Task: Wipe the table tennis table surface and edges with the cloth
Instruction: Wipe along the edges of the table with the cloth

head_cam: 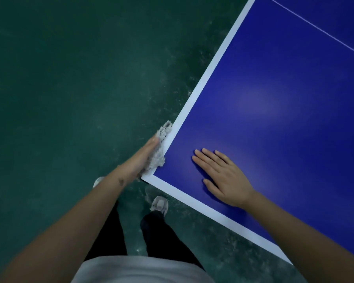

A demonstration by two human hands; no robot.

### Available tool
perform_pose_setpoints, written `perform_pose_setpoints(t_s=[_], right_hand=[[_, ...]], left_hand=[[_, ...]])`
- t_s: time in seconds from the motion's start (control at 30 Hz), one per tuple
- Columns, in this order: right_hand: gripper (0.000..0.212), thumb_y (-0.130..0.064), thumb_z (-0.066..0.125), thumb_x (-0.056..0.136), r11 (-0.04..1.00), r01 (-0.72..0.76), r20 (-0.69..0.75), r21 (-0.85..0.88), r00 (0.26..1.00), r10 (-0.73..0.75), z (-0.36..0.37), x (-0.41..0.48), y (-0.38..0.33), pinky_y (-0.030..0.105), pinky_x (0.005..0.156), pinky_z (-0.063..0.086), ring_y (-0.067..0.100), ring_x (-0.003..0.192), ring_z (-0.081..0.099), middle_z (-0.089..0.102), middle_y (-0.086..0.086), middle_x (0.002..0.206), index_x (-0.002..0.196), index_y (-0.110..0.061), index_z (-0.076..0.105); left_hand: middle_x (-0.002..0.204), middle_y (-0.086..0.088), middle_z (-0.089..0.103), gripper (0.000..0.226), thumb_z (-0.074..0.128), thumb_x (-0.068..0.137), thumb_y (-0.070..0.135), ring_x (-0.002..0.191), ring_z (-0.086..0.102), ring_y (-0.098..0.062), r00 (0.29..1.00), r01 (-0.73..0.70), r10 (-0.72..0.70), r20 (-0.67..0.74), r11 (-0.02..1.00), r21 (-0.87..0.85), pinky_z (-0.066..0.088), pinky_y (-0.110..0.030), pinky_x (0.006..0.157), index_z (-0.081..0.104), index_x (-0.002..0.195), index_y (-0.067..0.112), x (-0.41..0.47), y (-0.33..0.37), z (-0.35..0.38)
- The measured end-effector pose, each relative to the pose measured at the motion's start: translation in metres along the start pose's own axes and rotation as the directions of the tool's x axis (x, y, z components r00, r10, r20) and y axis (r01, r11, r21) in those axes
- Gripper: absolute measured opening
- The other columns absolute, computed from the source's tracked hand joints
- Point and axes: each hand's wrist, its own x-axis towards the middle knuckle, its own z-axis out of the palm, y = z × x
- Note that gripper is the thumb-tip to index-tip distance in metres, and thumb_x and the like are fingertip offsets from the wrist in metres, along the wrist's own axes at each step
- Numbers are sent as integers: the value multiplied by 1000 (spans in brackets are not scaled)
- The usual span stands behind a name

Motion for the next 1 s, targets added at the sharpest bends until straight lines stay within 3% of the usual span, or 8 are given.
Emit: perform_pose_setpoints(t_s=[0.07,0.17,0.3,0.4,0.47,0.53,0.8,1.0], right_hand=[[53,-28,34,93,1000,-12,-29,26,999,13,-1,0,-2,35,113,19,18,139,29,31,1,151,143,-13,38],[45,-17,39,87,972,-191,-186,136,959,214,-7,16,-13,36,103,32,27,124,52,53,7,137,128,-7,57],[45,-4,51,85,758,-563,-290,330,703,649,-20,77,-10,33,108,21,30,131,42,49,8,140,130,-7,53],[50,-9,43,93,561,-707,-237,430,511,826,-33,138,19,34,116,9,23,144,19,30,6,153,143,-9,36],[51,-12,37,96,410,-772,-180,486,371,911,-37,169,34,34,118,5,20,146,10,21,3,156,147,-11,29],[51,-15,32,98,333,-820,-171,466,286,943,-34,186,39,36,119,4,19,146,7,18,0,158,148,-14,25],[52,-18,29,97,308,-875,-195,373,251,948,-29,191,42,35,117,5,17,146,8,18,-2,158,149,-17,23],[53,-18,30,97,287,-892,-179,348,238,955,-28,194,41,33,117,4,15,146,7,16,-4,158,149,-17,21]], left_hand=[[150,15,25,83,28,73,81,135,30,-13,1000,-19,19,-9,998,57,27,-51,111,23,145,40,-14,-16,-2],[152,6,31,90,26,67,88,137,30,-15,1000,27,-27,-14,1000,6,22,-45,113,30,142,39,-25,-39,-5],[149,-18,32,64,22,86,68,136,25,-44,998,33,-39,54,993,117,23,-57,108,24,144,40,-28,-46,-11],[149,20,15,51,22,84,65,141,12,-8,990,-52,36,139,992,114,12,-28,110,11,133,54,-24,-30,-11],[149,23,6,55,19,83,64,137,6,-1,983,-81,54,176,986,147,7,-29,112,2,134,55,-15,-18,-11],[154,20,-3,61,18,86,62,142,1,-5,973,-132,94,209,975,178,6,-42,118,-3,142,50,-2,-3,-7],[159,6,-2,54,25,102,35,145,-2,-10,922,-357,318,223,919,167,3,-42,119,-1,149,28,97,85,19],[158,-6,14,53,23,102,37,144,17,-20,936,-263,251,248,965,17,17,-45,117,11,151,19,171,153,32]])
